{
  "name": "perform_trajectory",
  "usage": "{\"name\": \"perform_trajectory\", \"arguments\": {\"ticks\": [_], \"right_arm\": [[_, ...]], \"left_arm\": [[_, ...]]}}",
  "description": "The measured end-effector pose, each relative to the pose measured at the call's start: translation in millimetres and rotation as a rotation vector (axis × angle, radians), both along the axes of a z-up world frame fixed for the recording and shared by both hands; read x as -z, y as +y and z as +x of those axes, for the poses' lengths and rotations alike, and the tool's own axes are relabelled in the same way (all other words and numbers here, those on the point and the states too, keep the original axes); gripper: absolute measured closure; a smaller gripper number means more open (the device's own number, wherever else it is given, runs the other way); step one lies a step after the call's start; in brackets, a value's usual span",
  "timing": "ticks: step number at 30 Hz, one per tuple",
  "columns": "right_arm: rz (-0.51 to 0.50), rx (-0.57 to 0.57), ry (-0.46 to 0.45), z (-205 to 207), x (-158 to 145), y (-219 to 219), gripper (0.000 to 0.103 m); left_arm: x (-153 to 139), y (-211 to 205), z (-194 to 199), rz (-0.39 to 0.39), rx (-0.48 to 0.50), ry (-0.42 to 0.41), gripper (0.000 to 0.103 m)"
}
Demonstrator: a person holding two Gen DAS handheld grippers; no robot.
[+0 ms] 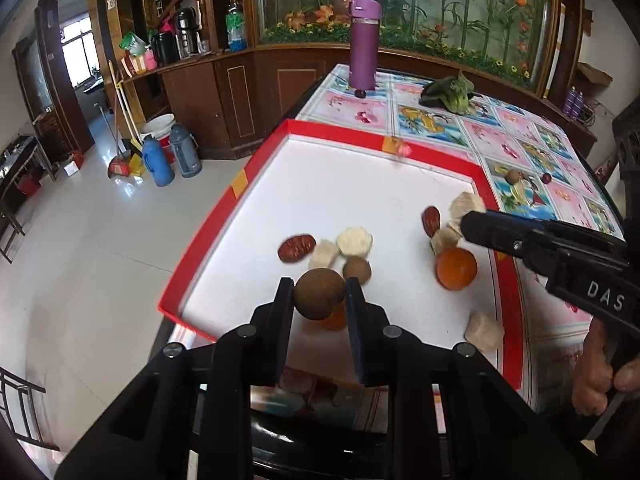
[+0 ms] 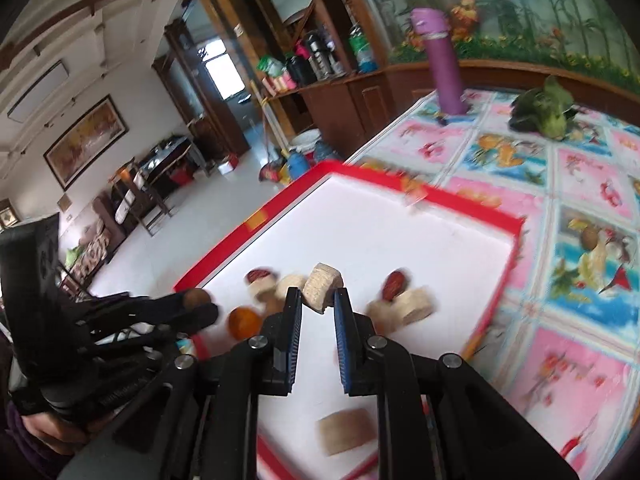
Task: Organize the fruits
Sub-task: 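Carry the cube and brown fruit into the white tray and open both tools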
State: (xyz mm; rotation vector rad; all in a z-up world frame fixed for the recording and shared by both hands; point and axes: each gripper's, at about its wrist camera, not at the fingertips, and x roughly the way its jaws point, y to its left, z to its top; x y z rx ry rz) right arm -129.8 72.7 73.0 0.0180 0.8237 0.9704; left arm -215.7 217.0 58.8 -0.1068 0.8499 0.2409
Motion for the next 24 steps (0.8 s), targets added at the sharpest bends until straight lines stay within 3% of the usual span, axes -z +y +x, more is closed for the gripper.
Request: {"name": "perform_trajectory", "arguments": {"ticks": [7,13,18,24], "right_arm": [[-0.101,-0.037,-0.028,-30.7,17.3,17.9,0.089],[-0.143,-0.009,0.001,-37.6,30.9,0.9,0.089],[-0.162,0.036,-0.034,-41.4,31.4,-6.6,0.089],[-0.176,0.078,-0.055,-40.5,32.1,-4.6,0.088]], "left_arm": [[12.9,-5.5,-0.2,-0.035,0.031,0.014,0.075],[15.2,-23.5,0.6,-0.067,0.096,0.026,0.075],[17.2,-36.7,4.5,-0.035,0.102,0.028,0.076],[18.8,-42.3,7.1,0.04,0.034,0.019,0.075]]}}
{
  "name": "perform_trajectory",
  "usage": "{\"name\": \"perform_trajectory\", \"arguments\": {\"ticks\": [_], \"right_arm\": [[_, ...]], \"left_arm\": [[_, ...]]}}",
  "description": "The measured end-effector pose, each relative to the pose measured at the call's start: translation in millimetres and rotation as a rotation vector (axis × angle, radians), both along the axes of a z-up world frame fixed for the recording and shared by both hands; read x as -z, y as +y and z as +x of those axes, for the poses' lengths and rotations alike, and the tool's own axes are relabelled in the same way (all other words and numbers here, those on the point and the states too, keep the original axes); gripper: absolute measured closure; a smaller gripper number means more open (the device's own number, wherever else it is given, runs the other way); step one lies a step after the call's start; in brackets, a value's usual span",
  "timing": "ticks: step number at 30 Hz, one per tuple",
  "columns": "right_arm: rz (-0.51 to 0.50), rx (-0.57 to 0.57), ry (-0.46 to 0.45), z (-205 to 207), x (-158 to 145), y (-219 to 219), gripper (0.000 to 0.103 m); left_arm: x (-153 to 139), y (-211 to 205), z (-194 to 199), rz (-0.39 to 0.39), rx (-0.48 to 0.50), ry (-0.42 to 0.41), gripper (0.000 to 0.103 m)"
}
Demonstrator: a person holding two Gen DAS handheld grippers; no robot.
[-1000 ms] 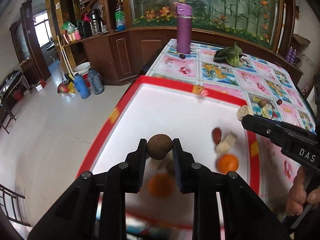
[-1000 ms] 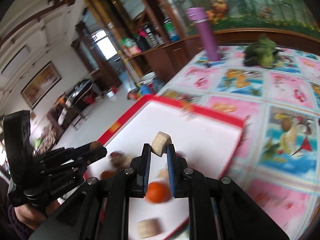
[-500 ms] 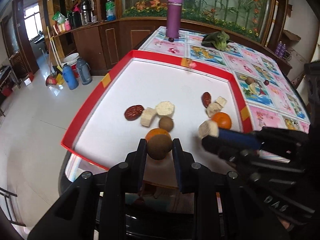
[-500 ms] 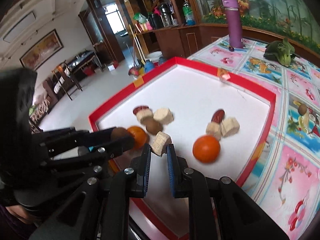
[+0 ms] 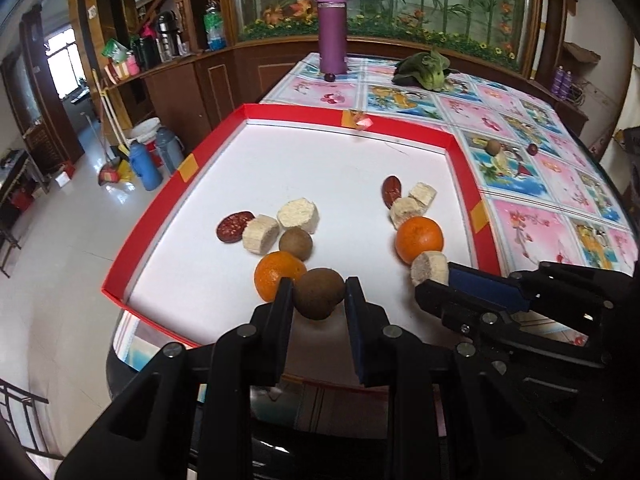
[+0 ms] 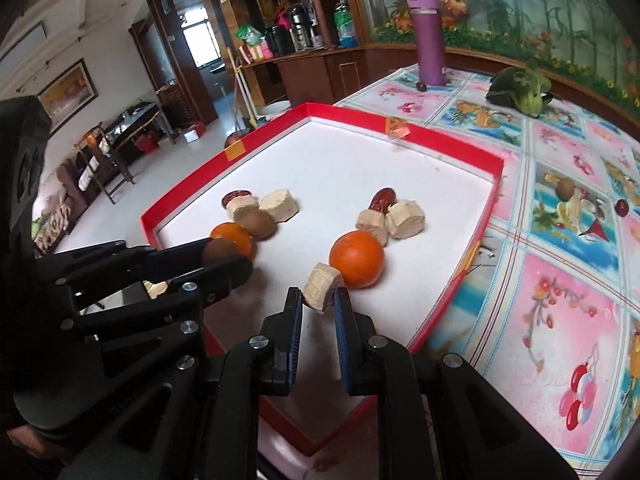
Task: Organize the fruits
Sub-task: 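Carry the cube and brown fruit into the white tray and open both tools, then grasp a red date with the right tool while the left tool grasps a brown round fruit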
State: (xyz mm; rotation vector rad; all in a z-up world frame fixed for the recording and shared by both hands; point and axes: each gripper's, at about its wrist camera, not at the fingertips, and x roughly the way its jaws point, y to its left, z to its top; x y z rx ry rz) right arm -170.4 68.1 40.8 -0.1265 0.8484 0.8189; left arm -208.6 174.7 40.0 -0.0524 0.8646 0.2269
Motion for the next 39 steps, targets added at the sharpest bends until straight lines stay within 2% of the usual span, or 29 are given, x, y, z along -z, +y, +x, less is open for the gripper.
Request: {"name": "perform_trajectory", "arguments": {"ticks": [7,9,14,20,25,33,39], "right_arm": [[0.007,0.014,-0.001,-0.4,-1.4,-2.3,0.088],[0.009,0.018,0.002,1.5,-1.8,-4.1,0.088],[0.029,0.031,0.014,4.1,-4.3,-10.9,0.087],[0.079,0.072,-0.016,7.0,-13.3,-26.6,0.084],[0.119,0.13,-0.025,16.5,-19.5,-45.5,0.075],[0.145,0.254,-0.021,42.3,-17.6,-91.2,0.073],[0.152,0.379,-0.003,63.8,-13.2,-140.8,0.073]], "left_arm": [[0.3,1.5,1.8,0.033,-0.061,0.003,0.072],[0.0,2.4,2.4,0.034,-0.074,0.005,0.066],[-4.3,4.4,2.1,0.049,-0.109,-0.004,0.04],[-15.6,-0.9,1.4,0.083,-0.12,-0.04,0.024],[-19.0,-12.6,7.3,0.102,-0.098,-0.039,0.02],[-31.2,-40.4,21.7,0.12,-0.027,-0.05,0.016],[-39.0,-65.8,40.0,0.096,0.04,-0.051,0.016]]}}
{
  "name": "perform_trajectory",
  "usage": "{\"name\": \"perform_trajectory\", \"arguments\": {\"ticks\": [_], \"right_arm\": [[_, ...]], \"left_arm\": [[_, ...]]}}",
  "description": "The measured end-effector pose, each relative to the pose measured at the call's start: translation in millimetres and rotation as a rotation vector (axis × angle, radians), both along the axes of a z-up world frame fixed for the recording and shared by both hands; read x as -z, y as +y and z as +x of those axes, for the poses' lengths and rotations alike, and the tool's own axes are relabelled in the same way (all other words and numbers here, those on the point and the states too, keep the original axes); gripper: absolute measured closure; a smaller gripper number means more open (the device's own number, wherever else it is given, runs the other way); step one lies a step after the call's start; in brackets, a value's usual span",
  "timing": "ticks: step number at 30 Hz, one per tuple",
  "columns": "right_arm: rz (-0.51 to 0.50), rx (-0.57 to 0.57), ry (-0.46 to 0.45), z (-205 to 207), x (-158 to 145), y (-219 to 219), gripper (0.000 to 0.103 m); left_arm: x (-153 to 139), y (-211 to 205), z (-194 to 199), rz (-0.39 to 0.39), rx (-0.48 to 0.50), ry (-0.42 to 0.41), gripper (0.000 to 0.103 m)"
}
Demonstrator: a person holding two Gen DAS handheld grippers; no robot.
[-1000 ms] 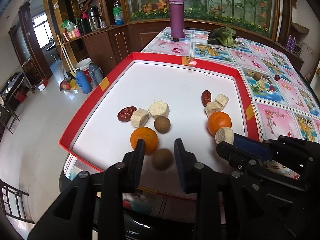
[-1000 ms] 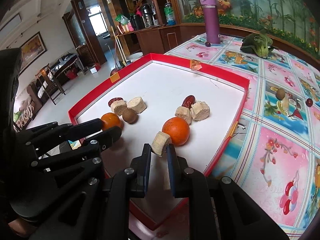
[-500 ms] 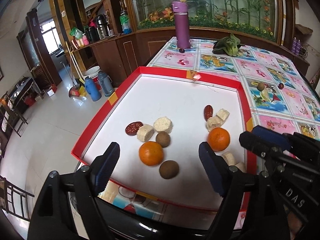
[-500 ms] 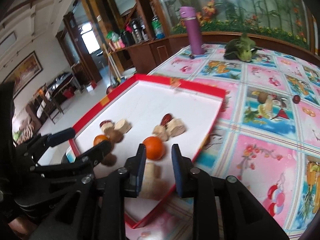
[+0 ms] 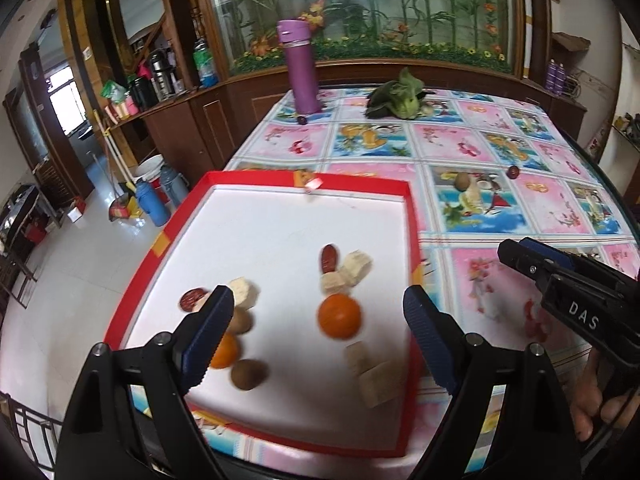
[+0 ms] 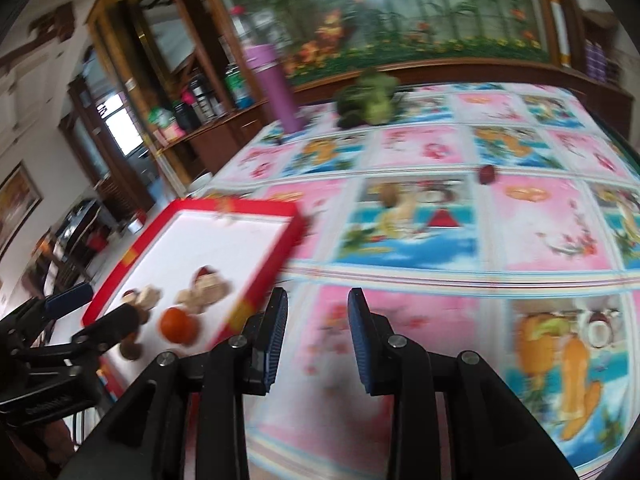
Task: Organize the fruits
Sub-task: 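Grasp a red date with the right tool while the left tool grasps a brown round fruit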
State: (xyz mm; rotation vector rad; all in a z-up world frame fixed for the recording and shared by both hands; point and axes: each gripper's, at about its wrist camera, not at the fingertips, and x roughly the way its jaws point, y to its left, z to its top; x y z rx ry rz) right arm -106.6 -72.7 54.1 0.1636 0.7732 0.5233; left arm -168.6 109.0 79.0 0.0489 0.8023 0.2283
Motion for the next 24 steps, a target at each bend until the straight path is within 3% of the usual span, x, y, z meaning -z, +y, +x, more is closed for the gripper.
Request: {"name": "perform_trajectory", "arguments": {"ticks": [6,10,13,19,24], "right_arm": [[0.006,0.107,-0.001,31.8,-9.2,-50.9,0.072],[-0.012,0.18,-0.024,63.8,-16.6,-76.6,0.065],[-0.085,0.195,-0.048,92.7,-15.9,-76.3,0.064],[-0.117,0.245,0.009,138.7,3.6,-64.0,0.064],[-0.072,0.311,0.09,159.6,20.0,-69.8,0.064]], "left_arm": [[-3.7,-31.3,37.3,-0.003,0.081,0.016,0.016],[-2.9,-43.2,71.3,-0.022,0.109,0.02,0.016],[2.6,-53.3,98.9,-0.019,0.12,0.038,0.016],[12.7,-73.4,141.6,-0.022,0.179,0.078,0.016],[24.9,-77.3,169.5,-0.022,0.171,0.116,0.016]]}}
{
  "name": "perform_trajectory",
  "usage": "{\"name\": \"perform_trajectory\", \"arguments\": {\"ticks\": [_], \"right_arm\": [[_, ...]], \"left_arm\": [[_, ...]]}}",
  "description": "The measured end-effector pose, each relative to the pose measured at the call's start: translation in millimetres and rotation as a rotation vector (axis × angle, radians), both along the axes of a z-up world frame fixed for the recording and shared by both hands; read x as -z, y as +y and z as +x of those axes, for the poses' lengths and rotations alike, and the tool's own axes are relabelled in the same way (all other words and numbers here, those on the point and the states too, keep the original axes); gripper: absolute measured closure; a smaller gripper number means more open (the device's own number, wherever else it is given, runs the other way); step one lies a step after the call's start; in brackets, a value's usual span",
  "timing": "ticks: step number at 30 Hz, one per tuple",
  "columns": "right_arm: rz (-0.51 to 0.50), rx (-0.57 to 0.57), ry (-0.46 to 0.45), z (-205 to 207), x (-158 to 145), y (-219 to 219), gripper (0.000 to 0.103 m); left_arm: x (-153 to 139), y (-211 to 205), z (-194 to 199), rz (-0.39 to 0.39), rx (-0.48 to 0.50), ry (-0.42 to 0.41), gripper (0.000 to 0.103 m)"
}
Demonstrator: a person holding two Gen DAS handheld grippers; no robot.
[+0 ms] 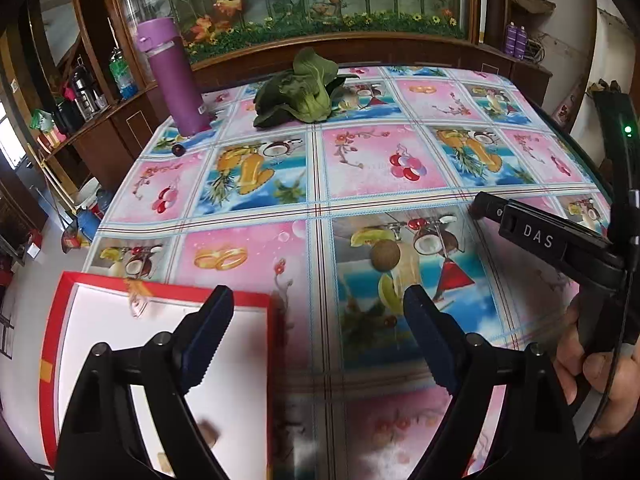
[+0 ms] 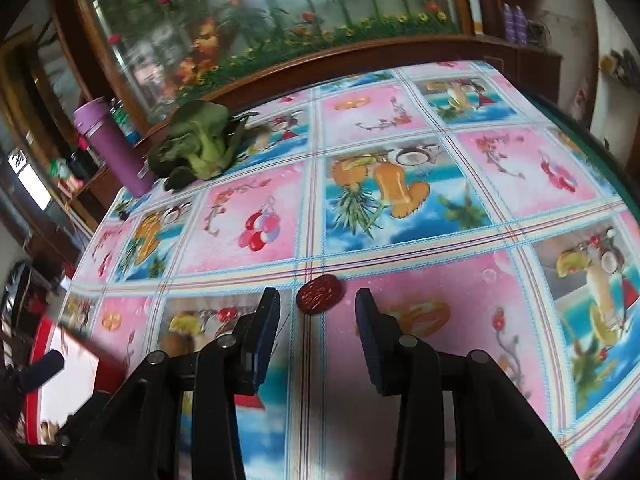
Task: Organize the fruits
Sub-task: 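Grasp a red date with the right tool while the left tool grasps a brown round fruit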
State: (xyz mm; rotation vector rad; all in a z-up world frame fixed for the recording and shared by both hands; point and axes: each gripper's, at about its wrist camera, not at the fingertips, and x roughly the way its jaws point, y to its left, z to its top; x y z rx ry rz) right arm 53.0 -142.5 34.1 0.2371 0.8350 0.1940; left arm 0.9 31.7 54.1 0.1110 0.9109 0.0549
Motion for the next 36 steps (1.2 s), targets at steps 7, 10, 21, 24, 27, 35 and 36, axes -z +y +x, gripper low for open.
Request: {"name": "perform_trajectory", "arguments": {"ticks": [7,10,21,24,27,35,36], "right_arm": [[-0.02,-0.026,-0.006,1.5,5.8,1.3,0.064],[-0.021,-0.039,-0.007,4.2,5.4,2.7,0.065],[-0.057,-0.085,0.002,8.8,7.3,13.4,0.078],[-0.059,-0.099,0.001,9.3,7.4,15.4,0.078],[-0.051,-0.104,0.002,9.2,7.7,14.2,0.078],[-0.002,-0.128,0.01,-5.9,-0.9,12.9,0.078],[0.004,-0.136,0.002,-10.8,-4.1,14.5,0.078]], "left_arm": [[15.9,-13.6,18.8,-0.002,0.01,0.026,0.016],[20.3,-17.3,26.7,-0.001,0.008,0.033,0.016],[39.1,-25.1,50.0,-0.082,0.037,0.098,0.054],[38.9,-26.3,50.6,-0.104,0.053,0.102,0.066],[38.4,-30.4,50.3,-0.108,0.071,0.105,0.078],[17.5,-25.3,24.4,-0.107,0.07,0.055,0.079],[9.5,-21.8,15.4,-0.108,0.067,0.034,0.079]]}}
